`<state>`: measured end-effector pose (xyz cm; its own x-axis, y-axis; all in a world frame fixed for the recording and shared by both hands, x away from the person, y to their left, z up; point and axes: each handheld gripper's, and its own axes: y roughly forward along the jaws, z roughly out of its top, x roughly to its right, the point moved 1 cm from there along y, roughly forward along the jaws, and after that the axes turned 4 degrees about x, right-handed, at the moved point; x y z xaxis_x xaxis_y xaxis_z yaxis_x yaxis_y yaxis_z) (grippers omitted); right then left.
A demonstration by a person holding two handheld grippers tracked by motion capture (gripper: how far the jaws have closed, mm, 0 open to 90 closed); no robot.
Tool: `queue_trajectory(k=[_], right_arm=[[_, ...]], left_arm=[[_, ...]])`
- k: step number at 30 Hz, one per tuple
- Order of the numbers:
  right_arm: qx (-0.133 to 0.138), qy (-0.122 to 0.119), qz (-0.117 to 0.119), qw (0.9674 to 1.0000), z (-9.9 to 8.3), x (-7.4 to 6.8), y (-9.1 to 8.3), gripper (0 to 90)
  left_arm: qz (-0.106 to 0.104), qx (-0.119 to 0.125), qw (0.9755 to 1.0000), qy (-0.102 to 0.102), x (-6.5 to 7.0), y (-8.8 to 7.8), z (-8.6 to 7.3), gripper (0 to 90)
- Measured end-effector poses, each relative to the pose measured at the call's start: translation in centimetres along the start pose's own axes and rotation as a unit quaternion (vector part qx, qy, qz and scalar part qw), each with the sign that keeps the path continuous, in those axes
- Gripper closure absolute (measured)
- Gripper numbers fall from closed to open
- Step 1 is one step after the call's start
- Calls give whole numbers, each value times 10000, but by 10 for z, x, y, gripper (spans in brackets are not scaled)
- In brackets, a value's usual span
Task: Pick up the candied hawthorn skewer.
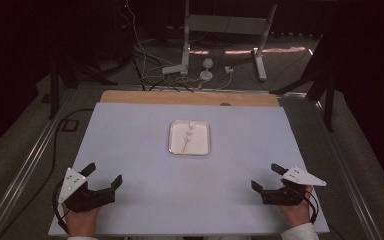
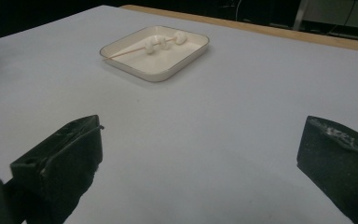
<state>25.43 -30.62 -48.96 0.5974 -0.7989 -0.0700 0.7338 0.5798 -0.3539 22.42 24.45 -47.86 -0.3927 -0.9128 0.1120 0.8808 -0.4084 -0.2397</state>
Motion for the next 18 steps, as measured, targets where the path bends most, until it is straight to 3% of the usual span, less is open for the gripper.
queue_trajectory(k=[12,18], right_arm=[[-103,-223,-33,9997,-1,-6,8,3],[-69,-210,-85,9997,-1,-5,8,3]], left_arm=[[94,-16,10000,-28,-2,1,-4,5],[158,-41,9999,-55,1,2,8,6]])
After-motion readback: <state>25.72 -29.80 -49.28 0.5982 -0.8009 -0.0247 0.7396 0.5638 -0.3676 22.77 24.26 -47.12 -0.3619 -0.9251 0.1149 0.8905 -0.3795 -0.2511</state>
